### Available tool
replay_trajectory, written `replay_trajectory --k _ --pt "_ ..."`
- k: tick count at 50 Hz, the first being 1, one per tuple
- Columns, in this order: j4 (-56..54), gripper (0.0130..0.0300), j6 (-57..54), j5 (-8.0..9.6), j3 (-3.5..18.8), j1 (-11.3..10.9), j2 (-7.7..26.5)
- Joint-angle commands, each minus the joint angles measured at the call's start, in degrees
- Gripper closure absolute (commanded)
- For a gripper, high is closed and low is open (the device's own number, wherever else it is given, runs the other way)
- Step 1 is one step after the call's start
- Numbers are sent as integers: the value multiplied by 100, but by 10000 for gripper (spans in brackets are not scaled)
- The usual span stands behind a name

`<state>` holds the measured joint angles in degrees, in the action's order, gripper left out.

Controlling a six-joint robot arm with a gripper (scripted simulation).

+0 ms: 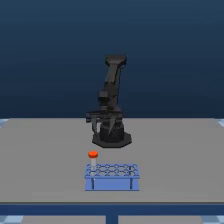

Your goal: Pick up the centrifuge tube on the rack

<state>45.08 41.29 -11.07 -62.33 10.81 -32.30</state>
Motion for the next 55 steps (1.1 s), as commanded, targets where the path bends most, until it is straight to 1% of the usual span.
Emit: replay_trajectory --k 1,2,3,5,6,7,8,10,11,12,13,15,16,17,18,20,21,22,23,25,28,30,33,35,38,40,43,55 --pt "510 130 538 -121 107 161 168" --pt "510 130 538 -121 107 161 168" --pt "739 130 723 -157 165 215 261" --pt "739 130 723 -157 165 215 261" --pt "968 130 906 -194 228 270 358" --pt "968 130 906 -194 228 270 358" --pt "1196 130 1086 -230 296 325 460" --pt "1196 130 1086 -230 296 325 460" --pt "1414 130 1257 -265 365 377 561" --pt "1414 130 1257 -265 365 377 561" --pt "1621 130 1417 -297 434 427 662" --pt "1621 130 1417 -297 434 427 662" --pt "1817 130 1567 -328 503 474 761" --pt "1817 130 1567 -328 503 474 761" --pt "2003 130 1709 -356 572 518 857" --pt "2003 130 1709 -356 572 518 857" --pt "2180 130 1844 -382 640 558 949" --pt "2180 130 1844 -382 640 558 949" --pt "2346 130 1972 -405 707 593 1035" --pt "2346 130 1972 -405 707 593 1035" --pt "2645 130 2205 -442 829 651 1185" --pt "2645 130 2205 -442 829 651 1185" --pt "2903 130 2408 -471 935 697 1309" --pt "2903 130 2408 -471 935 697 1309" --pt "3117 130 2578 -495 1026 734 1414" --pt "3117 130 2578 -495 1026 734 1414" --pt "3288 130 2711 -514 1100 763 1500" --pt "3492 130 2865 -541 1197 802 1619"
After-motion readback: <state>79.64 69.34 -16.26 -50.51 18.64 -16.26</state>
